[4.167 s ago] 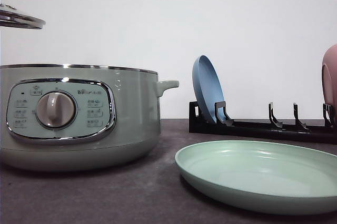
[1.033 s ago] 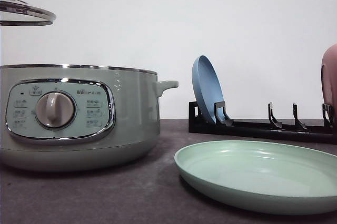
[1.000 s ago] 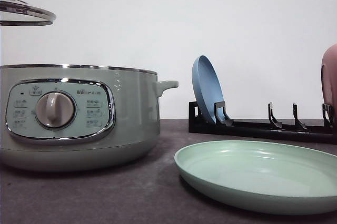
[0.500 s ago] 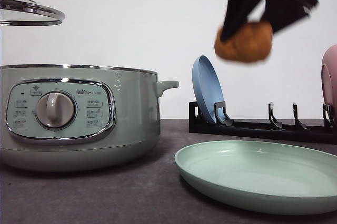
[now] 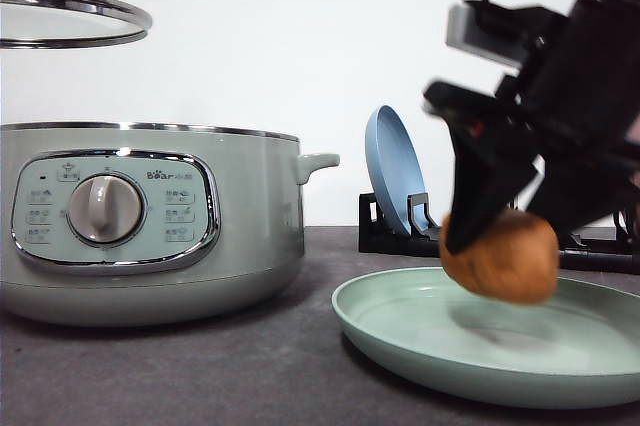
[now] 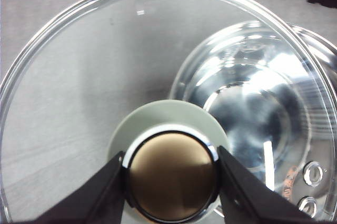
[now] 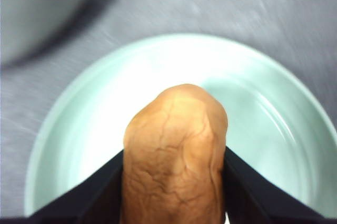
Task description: Transfer potato from steamer to green plate
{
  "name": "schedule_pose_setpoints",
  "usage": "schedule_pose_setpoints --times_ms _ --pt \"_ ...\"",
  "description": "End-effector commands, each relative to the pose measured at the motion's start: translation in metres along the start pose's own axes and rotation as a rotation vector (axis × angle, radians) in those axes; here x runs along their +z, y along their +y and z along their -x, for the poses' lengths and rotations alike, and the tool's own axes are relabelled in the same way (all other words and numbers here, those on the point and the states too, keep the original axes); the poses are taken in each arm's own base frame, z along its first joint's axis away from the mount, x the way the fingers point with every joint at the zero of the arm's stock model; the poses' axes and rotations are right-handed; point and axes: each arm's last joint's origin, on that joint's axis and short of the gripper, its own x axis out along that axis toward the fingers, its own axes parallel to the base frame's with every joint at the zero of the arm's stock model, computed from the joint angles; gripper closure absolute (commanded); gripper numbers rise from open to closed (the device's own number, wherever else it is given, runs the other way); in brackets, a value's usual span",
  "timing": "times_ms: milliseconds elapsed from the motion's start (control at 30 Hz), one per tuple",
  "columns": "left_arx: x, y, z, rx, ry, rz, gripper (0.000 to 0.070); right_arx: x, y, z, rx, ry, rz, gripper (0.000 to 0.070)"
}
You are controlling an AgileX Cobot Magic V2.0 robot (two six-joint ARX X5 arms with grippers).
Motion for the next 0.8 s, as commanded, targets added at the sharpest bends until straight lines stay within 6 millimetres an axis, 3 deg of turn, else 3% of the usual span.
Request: schedule_pose_setpoints --times_ms 0,367,533,767 --pt "0.008 -0.003 0.014 -0.006 -0.091 -0.013 0.0699 -0.002 0.001 -0.004 -0.006 -0.006 -0.036 0.057" --pt "0.008 -0.019 0.013 -0.051 -0.089 -0.064 0.0699 -0.009 0.0 -0.013 -0.029 0.02 -0.055 0.0559" --pt "0.008 -0.028 0.013 -0.075 -0.088 -0.092 0.0699 -0.01 -0.001 -0.013 -0.032 0.029 -0.056 0.0333" --pt "0.008 -0.044 0.012 -0.143 -0.085 -0.139 0.0699 -0.008 0.0 -0.012 -0.028 0.017 -0.059 0.0245"
